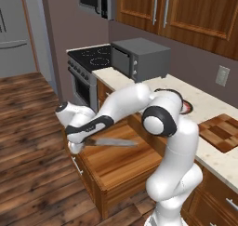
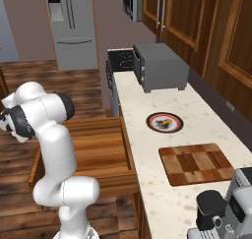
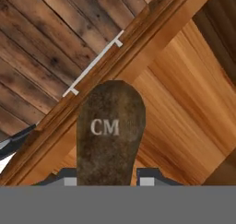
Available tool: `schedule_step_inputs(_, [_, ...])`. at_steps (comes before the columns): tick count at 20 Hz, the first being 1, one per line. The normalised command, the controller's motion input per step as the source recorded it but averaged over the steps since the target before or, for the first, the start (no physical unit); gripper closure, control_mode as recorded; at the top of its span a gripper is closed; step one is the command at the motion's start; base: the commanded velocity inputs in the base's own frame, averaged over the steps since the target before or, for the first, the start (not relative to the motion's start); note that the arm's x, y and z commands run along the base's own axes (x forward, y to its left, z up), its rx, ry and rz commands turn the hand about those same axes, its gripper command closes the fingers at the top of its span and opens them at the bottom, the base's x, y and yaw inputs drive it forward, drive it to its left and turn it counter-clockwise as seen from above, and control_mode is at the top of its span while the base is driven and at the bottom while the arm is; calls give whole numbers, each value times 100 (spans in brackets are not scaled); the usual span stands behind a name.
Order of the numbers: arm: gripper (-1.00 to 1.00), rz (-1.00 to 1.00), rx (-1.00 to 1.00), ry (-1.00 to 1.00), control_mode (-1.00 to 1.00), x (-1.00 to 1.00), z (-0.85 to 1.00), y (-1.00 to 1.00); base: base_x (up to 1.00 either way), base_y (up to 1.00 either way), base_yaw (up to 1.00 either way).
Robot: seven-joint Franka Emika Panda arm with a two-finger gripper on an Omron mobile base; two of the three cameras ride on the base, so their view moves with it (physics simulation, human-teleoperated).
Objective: Pick up the knife from the drawer and place it on the cutting board. Then place the meat from the plate to the cutting board.
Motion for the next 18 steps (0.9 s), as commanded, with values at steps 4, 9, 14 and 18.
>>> schedule_step_inputs(4, [100, -17, 24, -16, -100, -10, 0, 12, 0, 0, 0])
schedule_step_inputs(9, [100, -25, 25, -6, -100, -2, 0, 28, 0, 0, 0])
schedule_step_inputs(14, [100, -35, 11, -5, -100, 0, 0, 22, 0, 0, 0])
schedule_step_inputs(18, [100, -35, -1, -2, -100, 0, 0, 23, 0, 0, 0])
